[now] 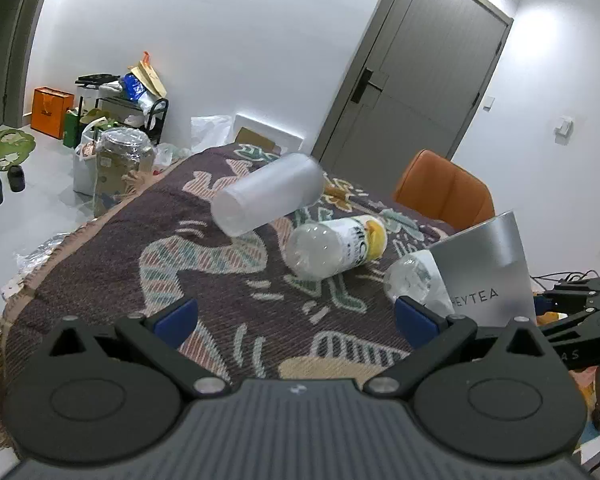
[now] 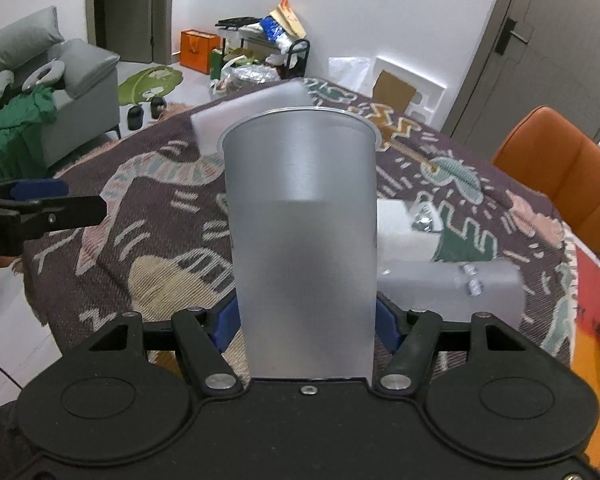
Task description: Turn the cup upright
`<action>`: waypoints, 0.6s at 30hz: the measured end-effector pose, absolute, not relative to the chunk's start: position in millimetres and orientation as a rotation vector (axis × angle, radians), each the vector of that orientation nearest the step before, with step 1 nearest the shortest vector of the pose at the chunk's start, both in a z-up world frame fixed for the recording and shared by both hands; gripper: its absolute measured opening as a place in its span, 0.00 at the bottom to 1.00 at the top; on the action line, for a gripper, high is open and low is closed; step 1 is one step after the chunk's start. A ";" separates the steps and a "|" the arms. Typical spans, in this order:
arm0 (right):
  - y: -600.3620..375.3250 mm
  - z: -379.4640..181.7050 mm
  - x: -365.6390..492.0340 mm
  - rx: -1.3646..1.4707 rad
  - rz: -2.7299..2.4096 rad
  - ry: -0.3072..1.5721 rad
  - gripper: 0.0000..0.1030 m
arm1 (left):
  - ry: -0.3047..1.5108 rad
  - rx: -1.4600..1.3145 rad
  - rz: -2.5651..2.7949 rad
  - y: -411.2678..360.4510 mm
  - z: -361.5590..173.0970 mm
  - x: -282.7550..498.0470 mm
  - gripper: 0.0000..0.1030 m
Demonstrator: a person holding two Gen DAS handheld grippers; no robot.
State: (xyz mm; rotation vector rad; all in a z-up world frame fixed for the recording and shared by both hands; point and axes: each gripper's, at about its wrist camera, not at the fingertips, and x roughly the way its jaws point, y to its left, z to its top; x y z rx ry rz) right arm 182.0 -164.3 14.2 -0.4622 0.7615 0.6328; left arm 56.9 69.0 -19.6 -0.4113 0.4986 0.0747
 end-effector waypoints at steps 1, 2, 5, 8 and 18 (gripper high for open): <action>-162.6 11.3 182.2 -0.460 0.640 0.770 0.62 | 0.503 -0.412 0.074 69.9 -21.1 56.2 1.00; -160.2 8.5 183.2 -0.459 0.647 0.780 0.62 | 0.507 -0.412 0.074 70.8 -22.9 56.1 1.00; -152.8 -1.0 185.4 -0.466 0.663 0.804 0.62 | 0.522 -0.415 0.080 73.7 -28.8 57.3 1.00; -147.2 -9.7 189.0 -0.472 0.675 0.828 0.63 | 0.539 -0.422 0.080 76.3 -36.6 62.0 1.00; -151.8 -9.5 191.6 -0.450 0.697 0.811 0.79 | 0.581 -0.457 0.037 73.4 -48.6 80.4 1.00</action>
